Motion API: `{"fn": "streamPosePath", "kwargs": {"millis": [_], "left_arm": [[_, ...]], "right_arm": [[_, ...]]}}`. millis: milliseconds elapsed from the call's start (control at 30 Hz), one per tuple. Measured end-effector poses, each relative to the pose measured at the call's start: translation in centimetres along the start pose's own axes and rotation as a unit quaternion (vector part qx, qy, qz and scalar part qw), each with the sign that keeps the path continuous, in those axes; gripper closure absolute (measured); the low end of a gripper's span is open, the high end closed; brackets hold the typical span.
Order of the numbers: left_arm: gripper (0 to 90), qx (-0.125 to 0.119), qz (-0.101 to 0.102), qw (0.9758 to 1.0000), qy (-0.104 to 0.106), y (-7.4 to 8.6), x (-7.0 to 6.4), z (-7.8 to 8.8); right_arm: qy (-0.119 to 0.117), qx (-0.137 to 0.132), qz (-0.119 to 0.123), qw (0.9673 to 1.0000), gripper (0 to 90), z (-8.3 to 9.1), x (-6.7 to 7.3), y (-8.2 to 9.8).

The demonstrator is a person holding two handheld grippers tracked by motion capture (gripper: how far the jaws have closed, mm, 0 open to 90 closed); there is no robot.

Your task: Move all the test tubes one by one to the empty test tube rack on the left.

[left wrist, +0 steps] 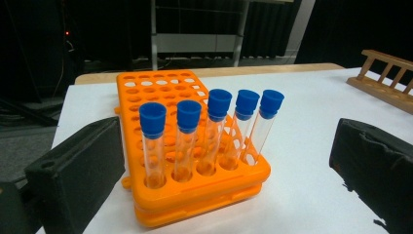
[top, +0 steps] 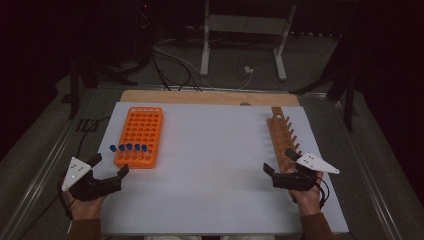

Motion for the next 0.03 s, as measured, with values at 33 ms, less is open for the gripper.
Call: {"fn": "streamPosePath", "kwargs": {"millis": [33], "left_arm": [[0.5,0.001,0.001,1.0000,0.000,0.00,0.04,0.01]], "right_arm": [[0.001,0.000,-0.002,1.0000,0.4,0.00,-0.04,0.02]]}}
Point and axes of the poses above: each handheld gripper's, and its own axes: z roughly backward along the jaws, y roughly out of its underside, x roughly to its left, the point moved 1 cm from there along -z, roughly forward along the jaws
